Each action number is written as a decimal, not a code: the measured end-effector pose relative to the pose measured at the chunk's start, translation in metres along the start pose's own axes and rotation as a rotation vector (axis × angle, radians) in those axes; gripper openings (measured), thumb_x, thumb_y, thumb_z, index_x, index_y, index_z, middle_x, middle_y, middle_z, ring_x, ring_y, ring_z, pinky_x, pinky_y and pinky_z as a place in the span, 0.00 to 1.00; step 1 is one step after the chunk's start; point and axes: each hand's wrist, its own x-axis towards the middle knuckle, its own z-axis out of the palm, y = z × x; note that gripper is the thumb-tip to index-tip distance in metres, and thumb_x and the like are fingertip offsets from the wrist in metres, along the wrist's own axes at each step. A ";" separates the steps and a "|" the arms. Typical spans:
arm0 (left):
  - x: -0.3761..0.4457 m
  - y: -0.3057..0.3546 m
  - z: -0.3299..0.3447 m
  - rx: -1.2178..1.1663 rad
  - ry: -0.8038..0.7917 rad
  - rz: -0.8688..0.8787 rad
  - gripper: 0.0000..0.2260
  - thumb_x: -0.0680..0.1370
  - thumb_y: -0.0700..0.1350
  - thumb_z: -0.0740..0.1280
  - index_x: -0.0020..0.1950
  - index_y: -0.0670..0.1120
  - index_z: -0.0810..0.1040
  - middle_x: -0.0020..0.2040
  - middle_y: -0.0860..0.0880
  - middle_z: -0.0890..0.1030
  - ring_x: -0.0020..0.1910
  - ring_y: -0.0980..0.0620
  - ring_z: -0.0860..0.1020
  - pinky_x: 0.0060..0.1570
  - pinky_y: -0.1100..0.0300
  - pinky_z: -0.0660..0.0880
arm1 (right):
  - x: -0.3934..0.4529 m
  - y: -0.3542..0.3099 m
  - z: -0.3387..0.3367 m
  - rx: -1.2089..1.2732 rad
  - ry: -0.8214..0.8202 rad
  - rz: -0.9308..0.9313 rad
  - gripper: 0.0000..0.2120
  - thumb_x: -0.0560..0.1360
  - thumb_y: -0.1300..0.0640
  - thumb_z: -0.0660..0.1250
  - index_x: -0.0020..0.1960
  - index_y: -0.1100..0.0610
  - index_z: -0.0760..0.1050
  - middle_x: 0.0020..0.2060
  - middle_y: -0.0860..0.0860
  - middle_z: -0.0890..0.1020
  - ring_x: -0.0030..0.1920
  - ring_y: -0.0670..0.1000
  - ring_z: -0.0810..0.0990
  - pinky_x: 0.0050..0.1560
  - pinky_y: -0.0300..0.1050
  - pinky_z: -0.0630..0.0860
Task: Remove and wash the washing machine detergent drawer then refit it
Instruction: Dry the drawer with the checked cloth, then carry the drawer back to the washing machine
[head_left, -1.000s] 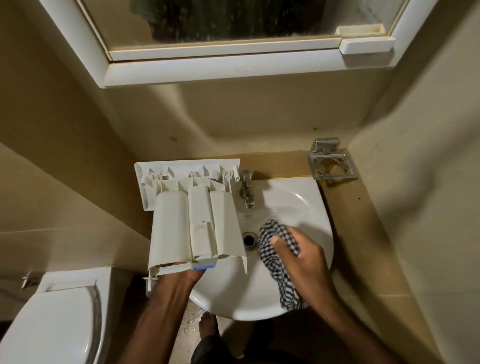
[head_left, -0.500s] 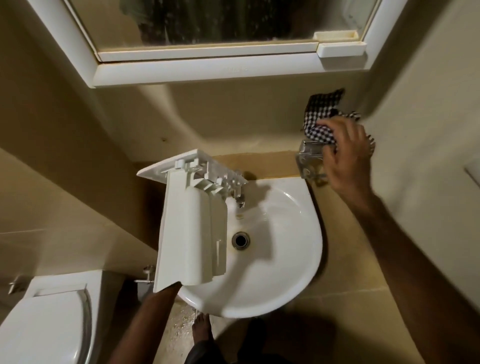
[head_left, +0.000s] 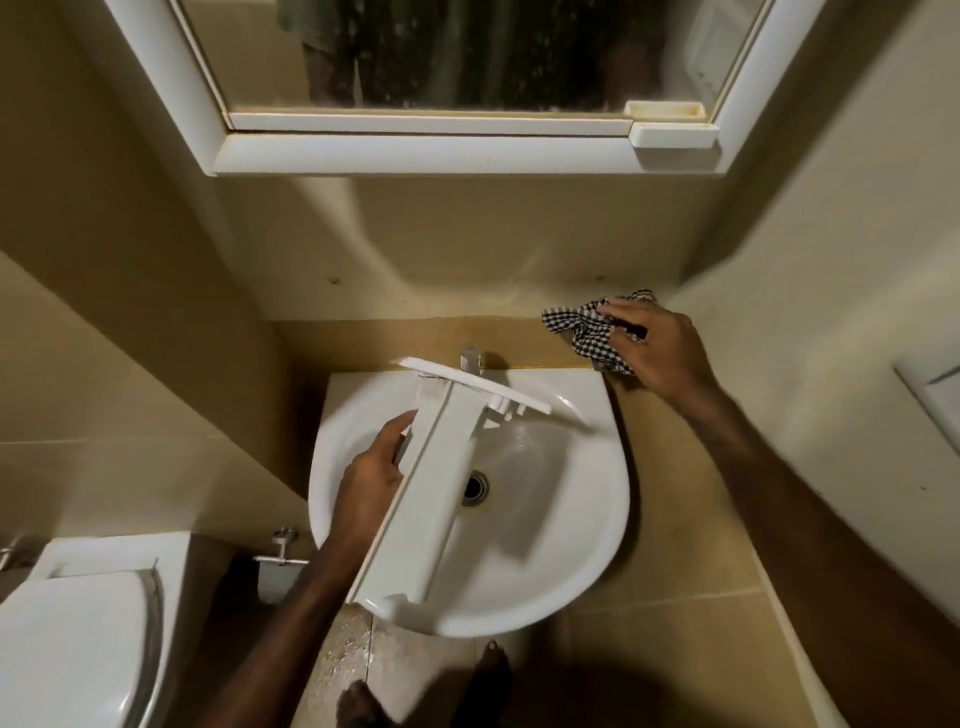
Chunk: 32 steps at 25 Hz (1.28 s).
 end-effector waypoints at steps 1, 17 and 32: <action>-0.003 0.000 -0.001 0.141 0.028 0.054 0.28 0.73 0.58 0.70 0.73 0.60 0.73 0.51 0.51 0.86 0.51 0.46 0.83 0.49 0.54 0.79 | -0.007 -0.011 -0.004 -0.014 0.071 -0.005 0.16 0.78 0.56 0.69 0.65 0.49 0.84 0.65 0.46 0.84 0.65 0.46 0.81 0.70 0.46 0.75; -0.136 -0.092 -0.120 0.798 0.412 0.530 0.29 0.74 0.70 0.70 0.67 0.52 0.82 0.41 0.53 0.85 0.33 0.52 0.82 0.28 0.59 0.76 | -0.234 -0.205 0.089 0.539 -0.839 0.229 0.37 0.71 0.21 0.64 0.62 0.50 0.83 0.56 0.51 0.87 0.59 0.51 0.84 0.63 0.56 0.79; -0.434 -0.249 -0.355 0.620 1.105 0.075 0.12 0.82 0.56 0.66 0.59 0.52 0.84 0.52 0.53 0.83 0.50 0.51 0.77 0.46 0.56 0.75 | -0.464 -0.401 0.307 0.546 -1.096 0.202 0.18 0.74 0.43 0.75 0.49 0.59 0.86 0.43 0.55 0.89 0.44 0.56 0.88 0.41 0.48 0.81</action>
